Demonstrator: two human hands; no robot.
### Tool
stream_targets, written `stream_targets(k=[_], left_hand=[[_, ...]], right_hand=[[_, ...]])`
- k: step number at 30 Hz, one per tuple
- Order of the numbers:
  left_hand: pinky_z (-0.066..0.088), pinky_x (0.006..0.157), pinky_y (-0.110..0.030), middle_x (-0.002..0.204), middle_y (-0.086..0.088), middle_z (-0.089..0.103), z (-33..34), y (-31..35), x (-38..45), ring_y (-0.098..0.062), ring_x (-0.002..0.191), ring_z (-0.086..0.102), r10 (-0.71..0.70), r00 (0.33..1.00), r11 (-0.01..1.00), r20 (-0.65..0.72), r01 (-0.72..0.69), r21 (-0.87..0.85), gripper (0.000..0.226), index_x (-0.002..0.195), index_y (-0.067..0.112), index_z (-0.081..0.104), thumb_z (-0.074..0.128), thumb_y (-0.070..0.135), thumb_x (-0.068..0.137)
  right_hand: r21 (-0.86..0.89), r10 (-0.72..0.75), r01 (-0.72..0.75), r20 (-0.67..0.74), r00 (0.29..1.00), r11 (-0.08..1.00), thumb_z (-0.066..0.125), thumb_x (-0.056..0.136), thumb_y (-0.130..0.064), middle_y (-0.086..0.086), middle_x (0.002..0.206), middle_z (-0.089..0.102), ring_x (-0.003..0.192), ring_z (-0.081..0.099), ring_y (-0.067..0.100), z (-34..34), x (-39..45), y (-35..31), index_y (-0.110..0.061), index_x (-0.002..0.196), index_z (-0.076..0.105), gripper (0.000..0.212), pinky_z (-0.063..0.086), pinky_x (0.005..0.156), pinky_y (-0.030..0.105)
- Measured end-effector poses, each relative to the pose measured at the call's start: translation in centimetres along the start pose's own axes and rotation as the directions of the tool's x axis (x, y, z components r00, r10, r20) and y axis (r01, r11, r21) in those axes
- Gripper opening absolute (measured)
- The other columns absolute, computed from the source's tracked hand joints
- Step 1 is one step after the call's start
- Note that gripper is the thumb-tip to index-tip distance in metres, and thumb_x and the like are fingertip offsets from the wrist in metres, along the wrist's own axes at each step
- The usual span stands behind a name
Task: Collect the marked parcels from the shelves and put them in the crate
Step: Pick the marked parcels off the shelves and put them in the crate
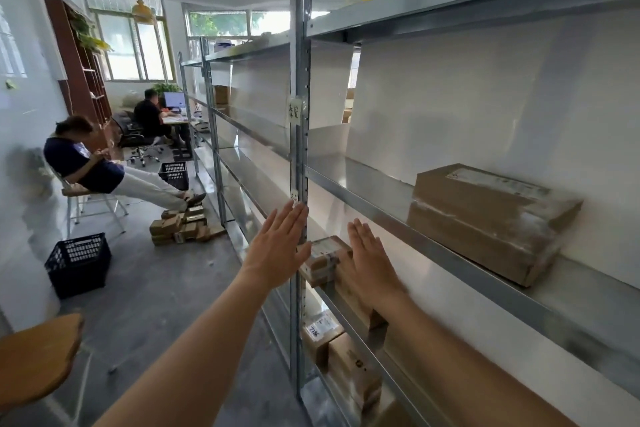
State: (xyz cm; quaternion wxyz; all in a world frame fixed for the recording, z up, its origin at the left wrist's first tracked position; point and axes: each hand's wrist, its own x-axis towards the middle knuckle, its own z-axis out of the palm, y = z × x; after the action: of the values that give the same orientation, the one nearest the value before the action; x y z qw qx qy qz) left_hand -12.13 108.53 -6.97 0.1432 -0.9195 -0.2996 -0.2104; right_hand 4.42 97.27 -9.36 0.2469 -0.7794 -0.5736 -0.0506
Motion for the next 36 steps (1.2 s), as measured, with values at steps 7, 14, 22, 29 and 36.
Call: stream_targets(k=[7, 14, 22, 29, 36], left_hand=[[-0.01, 0.117, -0.032, 0.161, -0.003, -0.001, 6.6, -5.8, 10.4, -0.016, 0.148, -0.006, 0.145, 0.988, 0.989, 0.053, -0.146, 0.018, 0.08, 0.152, 0.015, 0.001, -0.006, 0.054, 0.083], [0.007, 0.116, -0.027, 0.156, -0.004, 0.028, 13.9, -8.4, 17.4, -0.017, 0.145, 0.024, 0.271, 0.952, 0.958, 0.142, -0.252, -0.139, 0.058, 0.15, 0.016, 0.026, 0.019, 0.041, 0.098], [0.049, 0.097, -0.04, 0.129, -0.005, 0.057, 22.8, -13.5, 24.3, -0.022, 0.116, 0.057, 0.394, 0.836, 0.918, 0.383, -0.339, -0.205, 0.04, 0.13, 0.013, 0.052, 0.036, 0.032, 0.098], [0.035, 0.109, -0.031, 0.145, 0.0, 0.044, 28.7, -14.0, 27.8, -0.017, 0.132, 0.044, 0.433, 0.833, 0.781, 0.343, -0.157, -0.604, 0.045, 0.142, 0.018, 0.042, 0.041, 0.031, 0.099], [0.031, 0.112, -0.033, 0.148, -0.013, 0.037, 33.6, -11.9, 28.7, -0.027, 0.136, 0.036, 0.355, 0.756, 0.656, 0.55, 0.218, -0.723, 0.049, 0.144, 0.006, 0.033, 0.038, 0.027, 0.101]], right_hand=[[-0.098, 0.034, -0.031, 0.034, 0.999, 0.995, 0.028, 0.103, -0.047, -0.002, 0.163, -0.004, 0.15, -0.005, 0.015, 5.5, 11.2, 3.5, -0.021, 0.155, 0.001, 0.065, -0.002, 0.118, 0.032], [-0.269, 0.039, -0.007, 0.114, 0.993, 0.963, -0.001, 0.101, -0.05, 0.006, 0.138, 0.057, 0.127, 0.054, 0.023, 10.5, 18.5, 4.6, -0.013, 0.132, 0.059, 0.077, 0.051, 0.096, 0.046], [-0.183, 0.387, -0.354, 0.198, 0.9, 0.917, -0.023, 0.063, -0.081, -0.002, 0.163, -0.001, 0.151, 0.001, 0.021, 18.6, 21.7, 7.9, -0.023, 0.155, 0.005, 0.112, 0.007, 0.122, 0.039], [-0.001, 0.678, -0.678, -0.03, 0.734, 0.735, 0.063, 0.082, -0.058, 0.01, 0.134, 0.057, 0.125, 0.055, 0.013, 20.1, 23.6, 4.0, -0.013, 0.133, 0.056, 0.069, 0.041, 0.102, 0.025], [0.278, 0.769, -0.731, -0.046, 0.638, 0.623, 0.053, 0.095, -0.041, -0.002, 0.103, 0.065, 0.099, 0.066, 0.014, 26.9, 24.5, 4.2, -0.013, 0.115, 0.055, 0.034, 0.053, 0.075, 0.012]])
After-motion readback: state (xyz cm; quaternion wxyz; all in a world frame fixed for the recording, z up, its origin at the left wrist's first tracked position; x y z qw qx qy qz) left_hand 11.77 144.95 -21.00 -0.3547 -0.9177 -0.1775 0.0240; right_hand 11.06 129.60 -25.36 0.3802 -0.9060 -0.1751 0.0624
